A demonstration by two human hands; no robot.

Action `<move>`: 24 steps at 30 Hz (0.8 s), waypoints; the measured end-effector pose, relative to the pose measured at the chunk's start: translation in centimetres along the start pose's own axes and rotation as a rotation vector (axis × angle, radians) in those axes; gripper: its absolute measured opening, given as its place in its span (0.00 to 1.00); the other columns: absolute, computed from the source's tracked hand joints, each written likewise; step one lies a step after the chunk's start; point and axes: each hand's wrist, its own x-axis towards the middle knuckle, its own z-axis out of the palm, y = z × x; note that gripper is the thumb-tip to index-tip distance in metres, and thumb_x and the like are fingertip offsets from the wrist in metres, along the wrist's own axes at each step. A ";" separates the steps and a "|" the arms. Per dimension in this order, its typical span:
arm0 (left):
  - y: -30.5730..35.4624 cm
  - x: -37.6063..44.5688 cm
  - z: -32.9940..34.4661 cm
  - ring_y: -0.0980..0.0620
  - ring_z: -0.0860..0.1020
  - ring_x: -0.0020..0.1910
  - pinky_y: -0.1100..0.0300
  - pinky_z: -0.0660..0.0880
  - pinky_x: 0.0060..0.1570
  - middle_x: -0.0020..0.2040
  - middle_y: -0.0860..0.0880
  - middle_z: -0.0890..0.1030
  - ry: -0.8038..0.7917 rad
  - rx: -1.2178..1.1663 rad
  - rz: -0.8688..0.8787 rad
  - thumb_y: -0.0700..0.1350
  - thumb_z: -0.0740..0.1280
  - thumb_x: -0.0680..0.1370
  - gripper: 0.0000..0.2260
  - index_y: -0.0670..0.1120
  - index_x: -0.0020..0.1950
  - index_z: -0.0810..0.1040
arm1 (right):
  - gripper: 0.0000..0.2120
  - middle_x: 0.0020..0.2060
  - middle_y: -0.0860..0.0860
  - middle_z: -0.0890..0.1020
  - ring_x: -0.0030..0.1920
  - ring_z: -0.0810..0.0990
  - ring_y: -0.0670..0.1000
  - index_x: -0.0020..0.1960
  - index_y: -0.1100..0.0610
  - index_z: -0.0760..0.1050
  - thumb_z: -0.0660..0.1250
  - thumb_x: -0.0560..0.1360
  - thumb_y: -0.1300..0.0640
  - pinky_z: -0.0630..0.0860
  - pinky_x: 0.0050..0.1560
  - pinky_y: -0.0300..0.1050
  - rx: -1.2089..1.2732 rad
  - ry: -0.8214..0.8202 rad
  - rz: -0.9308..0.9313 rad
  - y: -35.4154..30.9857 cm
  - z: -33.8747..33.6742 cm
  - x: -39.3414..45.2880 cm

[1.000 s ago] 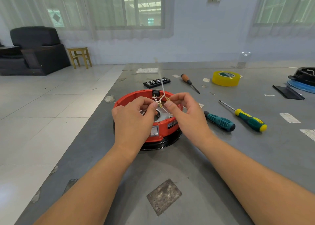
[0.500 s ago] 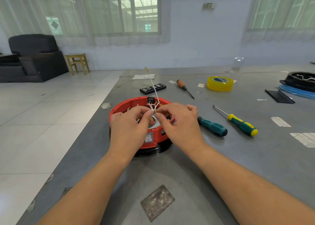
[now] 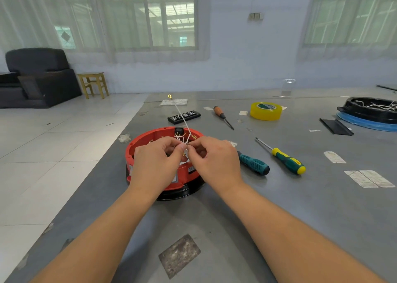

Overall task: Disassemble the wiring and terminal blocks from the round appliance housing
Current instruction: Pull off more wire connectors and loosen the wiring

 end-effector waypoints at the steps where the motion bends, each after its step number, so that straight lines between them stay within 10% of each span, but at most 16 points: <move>1: 0.2 0.1 0.1 0.65 0.83 0.43 0.45 0.78 0.60 0.38 0.61 0.86 -0.020 0.008 -0.006 0.51 0.70 0.82 0.05 0.57 0.48 0.85 | 0.06 0.35 0.43 0.84 0.36 0.81 0.45 0.44 0.50 0.85 0.70 0.76 0.51 0.79 0.44 0.51 0.010 -0.008 0.019 0.2 -0.1 0.1; 10: 1.8 1.7 3.0 0.52 0.81 0.56 0.49 0.71 0.59 0.54 0.57 0.85 -0.152 0.425 0.166 0.60 0.60 0.83 0.13 0.57 0.57 0.81 | 0.07 0.37 0.43 0.85 0.43 0.83 0.48 0.42 0.48 0.84 0.69 0.74 0.48 0.80 0.46 0.48 -0.057 0.065 0.484 6.2 -4.2 4.0; 24: 0.1 4.0 7.5 0.40 0.55 0.75 0.38 0.57 0.67 0.76 0.48 0.58 -0.456 0.775 0.225 0.68 0.56 0.80 0.26 0.59 0.75 0.66 | 0.04 0.38 0.52 0.77 0.38 0.75 0.55 0.46 0.55 0.79 0.68 0.74 0.56 0.70 0.39 0.45 -0.674 -0.319 0.697 19.2 -2.0 13.8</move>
